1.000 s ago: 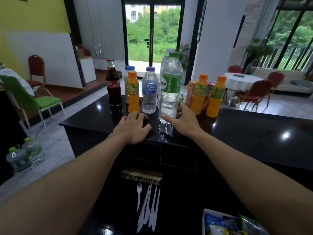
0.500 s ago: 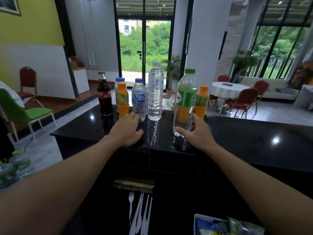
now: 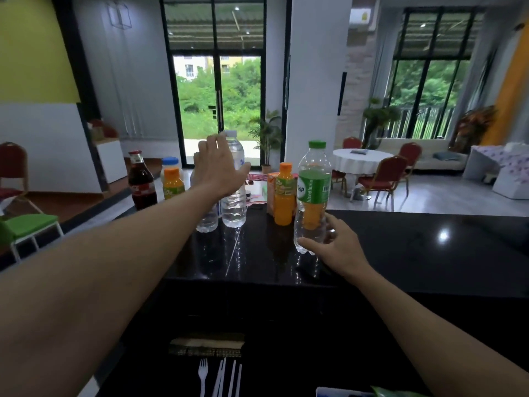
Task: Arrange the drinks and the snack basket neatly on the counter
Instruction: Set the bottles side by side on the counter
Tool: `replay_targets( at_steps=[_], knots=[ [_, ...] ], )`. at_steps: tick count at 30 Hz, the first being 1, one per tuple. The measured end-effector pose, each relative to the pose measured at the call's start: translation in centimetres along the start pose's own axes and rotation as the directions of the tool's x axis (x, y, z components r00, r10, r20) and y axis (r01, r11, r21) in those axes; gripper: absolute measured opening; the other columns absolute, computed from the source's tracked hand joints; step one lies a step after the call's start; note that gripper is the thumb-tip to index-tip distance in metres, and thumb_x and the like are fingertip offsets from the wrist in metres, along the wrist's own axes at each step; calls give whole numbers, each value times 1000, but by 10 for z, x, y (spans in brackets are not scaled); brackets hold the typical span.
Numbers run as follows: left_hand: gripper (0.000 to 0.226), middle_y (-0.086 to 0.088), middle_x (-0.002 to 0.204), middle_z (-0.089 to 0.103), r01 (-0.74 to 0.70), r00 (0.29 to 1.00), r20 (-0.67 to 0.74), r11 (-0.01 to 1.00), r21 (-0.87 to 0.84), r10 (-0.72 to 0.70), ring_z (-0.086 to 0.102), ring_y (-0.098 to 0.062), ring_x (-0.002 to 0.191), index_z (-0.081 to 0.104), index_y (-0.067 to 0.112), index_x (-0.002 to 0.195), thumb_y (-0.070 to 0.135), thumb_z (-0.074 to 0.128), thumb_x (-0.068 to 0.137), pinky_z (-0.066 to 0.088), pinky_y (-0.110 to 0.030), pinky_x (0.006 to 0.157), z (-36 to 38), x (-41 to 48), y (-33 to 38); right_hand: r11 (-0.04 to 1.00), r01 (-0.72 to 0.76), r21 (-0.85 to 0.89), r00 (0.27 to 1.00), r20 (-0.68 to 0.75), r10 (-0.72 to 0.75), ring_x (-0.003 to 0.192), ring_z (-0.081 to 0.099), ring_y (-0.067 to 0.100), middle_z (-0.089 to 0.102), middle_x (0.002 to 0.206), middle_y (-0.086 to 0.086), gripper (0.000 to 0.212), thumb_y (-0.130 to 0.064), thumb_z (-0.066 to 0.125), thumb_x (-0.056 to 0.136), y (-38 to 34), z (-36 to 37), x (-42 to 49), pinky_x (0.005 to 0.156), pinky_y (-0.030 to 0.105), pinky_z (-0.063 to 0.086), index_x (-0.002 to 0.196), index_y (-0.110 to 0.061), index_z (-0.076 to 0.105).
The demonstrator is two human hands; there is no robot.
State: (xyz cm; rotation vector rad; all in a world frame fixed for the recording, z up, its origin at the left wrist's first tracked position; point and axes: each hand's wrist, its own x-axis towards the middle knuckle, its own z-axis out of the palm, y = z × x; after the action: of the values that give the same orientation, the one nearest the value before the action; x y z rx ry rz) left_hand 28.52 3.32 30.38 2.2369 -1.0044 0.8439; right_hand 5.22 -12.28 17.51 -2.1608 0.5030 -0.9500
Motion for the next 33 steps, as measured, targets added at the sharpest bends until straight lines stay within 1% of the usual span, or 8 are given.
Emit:
replay_targets(
  at_steps=[5,10,14,19,26,28,30,33],
  knots=[
    [79,-18,131,49,87,995,44,992,86,-91,42,-35,119,32,7,139,60,59,88,35,-46,96,2,18,11,1000,4,18,1000,-6,-4,89,67,9,66,107,-6,51,-48,88,67,1,0,5,83,35,58,112,-44,65],
    [71,-18,130,47,-8,1000,25,991,132,5,46,-34,116,39,2,135,54,58,91,38,-44,97,4,22,19,999,20,30,999,-29,-19,89,66,7,67,103,-8,49,-46,88,67,2,4,6,82,35,59,109,-45,62],
    [68,-19,131,39,-40,994,96,999,-28,42,56,-38,105,37,0,136,45,63,92,47,-42,84,6,19,29,999,9,44,1000,-20,-8,92,67,10,67,102,-8,50,-48,86,66,2,4,6,84,39,59,110,-44,62],
    [65,-18,129,46,14,991,134,983,-184,11,52,-36,112,44,4,134,44,68,89,44,-42,90,-4,17,26,999,-6,50,1000,-12,6,94,67,13,67,105,-6,52,-48,86,66,3,5,6,86,42,58,112,-40,62],
    [54,-3,114,62,36,991,129,823,-567,46,63,-22,97,53,9,129,30,77,85,56,-36,81,-21,-7,27,999,-23,35,1000,-12,24,97,65,15,66,106,-6,50,-45,85,66,-1,3,5,88,44,57,107,-41,58],
    [63,-2,127,58,81,992,122,781,-619,-6,61,-21,109,47,10,138,31,76,87,54,-32,87,-18,-15,28,999,-29,28,1000,-3,29,97,64,16,65,107,-4,51,-44,85,67,-2,3,5,89,44,57,109,-38,58],
    [72,-8,145,48,110,989,143,747,-656,-20,54,-26,126,37,9,147,30,73,89,49,-43,102,-11,-23,29,999,-32,17,999,17,31,98,64,16,64,109,-2,51,-43,85,69,-2,3,5,90,43,56,111,-37,56],
    [86,-7,158,33,102,987,160,748,-656,5,43,-30,138,20,18,157,26,73,89,41,-51,110,2,-36,31,1000,-23,-5,1000,-1,23,98,61,12,60,109,-4,52,-42,86,70,-1,3,4,90,39,56,111,-36,55]
  ],
)
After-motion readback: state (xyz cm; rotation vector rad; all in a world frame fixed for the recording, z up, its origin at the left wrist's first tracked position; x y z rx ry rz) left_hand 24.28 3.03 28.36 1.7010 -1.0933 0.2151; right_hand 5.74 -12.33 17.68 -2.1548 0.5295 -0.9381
